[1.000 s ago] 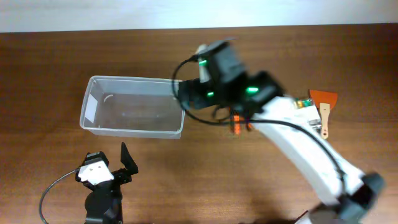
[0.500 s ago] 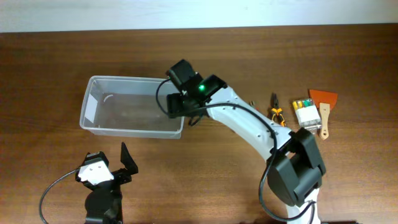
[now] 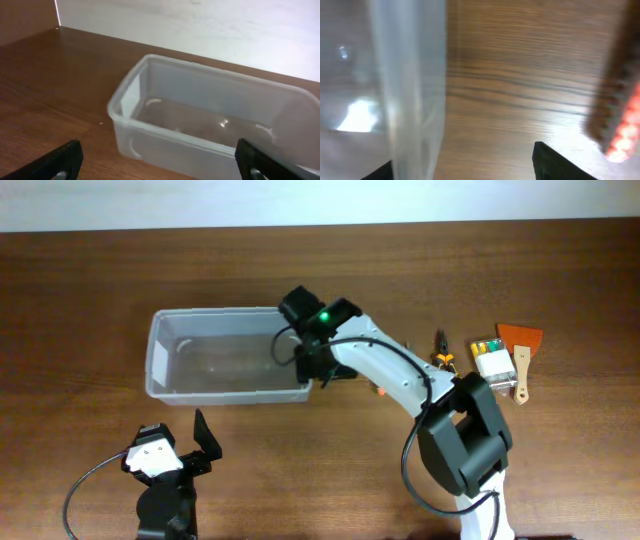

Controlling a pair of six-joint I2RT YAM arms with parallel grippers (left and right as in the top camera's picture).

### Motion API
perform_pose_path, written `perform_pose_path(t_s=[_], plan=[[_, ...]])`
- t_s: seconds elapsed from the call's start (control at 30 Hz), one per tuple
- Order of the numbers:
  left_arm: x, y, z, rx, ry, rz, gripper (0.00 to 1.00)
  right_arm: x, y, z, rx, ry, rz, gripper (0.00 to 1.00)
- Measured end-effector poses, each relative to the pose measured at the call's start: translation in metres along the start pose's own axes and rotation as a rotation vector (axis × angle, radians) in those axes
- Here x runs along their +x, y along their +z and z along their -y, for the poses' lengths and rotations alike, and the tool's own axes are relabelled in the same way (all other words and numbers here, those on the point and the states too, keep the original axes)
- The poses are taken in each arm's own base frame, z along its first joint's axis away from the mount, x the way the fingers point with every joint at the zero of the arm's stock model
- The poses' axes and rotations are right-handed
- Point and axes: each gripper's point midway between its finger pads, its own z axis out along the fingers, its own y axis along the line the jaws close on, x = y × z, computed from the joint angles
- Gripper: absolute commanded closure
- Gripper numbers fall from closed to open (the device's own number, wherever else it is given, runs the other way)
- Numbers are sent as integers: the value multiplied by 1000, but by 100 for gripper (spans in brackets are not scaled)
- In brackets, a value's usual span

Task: Pack container
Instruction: 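Grasp the container rim and slide it rightward with the right gripper, then move the right gripper to the orange scraper and grasp its handle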

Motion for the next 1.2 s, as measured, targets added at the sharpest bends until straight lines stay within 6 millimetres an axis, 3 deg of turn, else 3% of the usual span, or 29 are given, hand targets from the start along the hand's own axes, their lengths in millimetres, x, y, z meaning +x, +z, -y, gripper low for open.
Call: perform_pose_path(t_s=[0.27,0.57,0.6,0.67,0.77,0.87,0.9,0.97,1.07,1.1,1.2], plan=[[0,0,0,0,0,0,1,5,-1,40,93,7,-65,36],[0,0,0,0,0,0,1,17,-4,53,165,67,-97,41],[0,0,0,0,0,0,1,15,-4,52,164,66,-89,39],[0,0,0,0,0,0,1,5,-5,48,143,56,-47,25],[0,0,0,0,0,0,1,-14,-25,43,103,20,47,13],[0,0,0,0,0,0,1,-42,-82,53,60,15,195,9],[0,0,0,0,0,0,1,-51,-106,66,59,28,250,7],[0,0,0,0,0,0,1,-64,-157,114,82,98,359,5],[0,0,0,0,0,0,1,-68,-208,208,170,254,455,4],[0,0,0,0,0,0,1,-62,-219,269,245,369,462,4],[0,0,0,0,0,0,1,-47,-207,338,307,502,399,5]])
